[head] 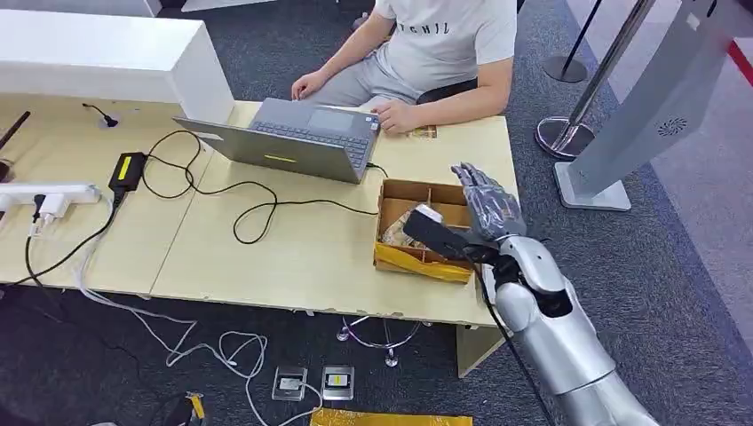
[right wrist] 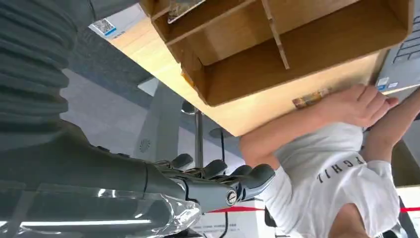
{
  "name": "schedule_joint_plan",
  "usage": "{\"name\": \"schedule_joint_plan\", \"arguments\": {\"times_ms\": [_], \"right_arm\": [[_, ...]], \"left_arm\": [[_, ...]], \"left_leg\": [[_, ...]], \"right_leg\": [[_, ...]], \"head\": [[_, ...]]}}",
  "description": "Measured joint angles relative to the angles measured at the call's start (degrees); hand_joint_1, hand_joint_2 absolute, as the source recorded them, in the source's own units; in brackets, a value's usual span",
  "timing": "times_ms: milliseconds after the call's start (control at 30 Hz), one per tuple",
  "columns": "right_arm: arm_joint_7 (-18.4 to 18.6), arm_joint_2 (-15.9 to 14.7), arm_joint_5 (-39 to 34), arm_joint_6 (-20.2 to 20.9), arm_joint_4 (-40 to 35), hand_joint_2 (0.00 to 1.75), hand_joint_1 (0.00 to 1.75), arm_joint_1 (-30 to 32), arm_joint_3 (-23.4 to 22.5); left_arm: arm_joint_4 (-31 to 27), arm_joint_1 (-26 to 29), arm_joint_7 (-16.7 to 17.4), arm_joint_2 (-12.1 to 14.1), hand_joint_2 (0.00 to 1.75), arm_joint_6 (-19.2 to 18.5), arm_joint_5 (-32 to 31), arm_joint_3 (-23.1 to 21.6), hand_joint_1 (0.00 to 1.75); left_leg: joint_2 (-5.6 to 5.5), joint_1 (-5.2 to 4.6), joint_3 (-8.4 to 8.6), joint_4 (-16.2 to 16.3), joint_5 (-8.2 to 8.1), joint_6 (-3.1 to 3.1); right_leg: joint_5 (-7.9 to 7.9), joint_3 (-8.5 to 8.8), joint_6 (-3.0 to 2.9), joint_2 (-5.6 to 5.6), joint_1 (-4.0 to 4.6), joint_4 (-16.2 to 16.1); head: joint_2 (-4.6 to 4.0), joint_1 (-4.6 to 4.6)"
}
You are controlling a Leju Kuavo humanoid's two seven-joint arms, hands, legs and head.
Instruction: Pass the card to the sensor for recognition and then transmit it.
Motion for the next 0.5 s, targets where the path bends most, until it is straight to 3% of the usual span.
{"name": "schedule_joint_plan", "arguments": {"times_ms": [500], "right_arm": [[-0.13, -0.13, 0.00, -2.84, 5.21, 1.75, 0.00, -0.12, 0.00]], "left_arm": [[0.00, -0.08, 0.42, 0.00, 0.00, -0.13, -0.07, 0.00, 0.00]], "left_leg": [[0.00, 0.00, 0.00, 0.00, 0.00, 0.00]], "right_leg": [[0.00, 0.00, 0.00, 0.00, 0.00, 0.00]], "head": [[0.00, 0.00]]}}
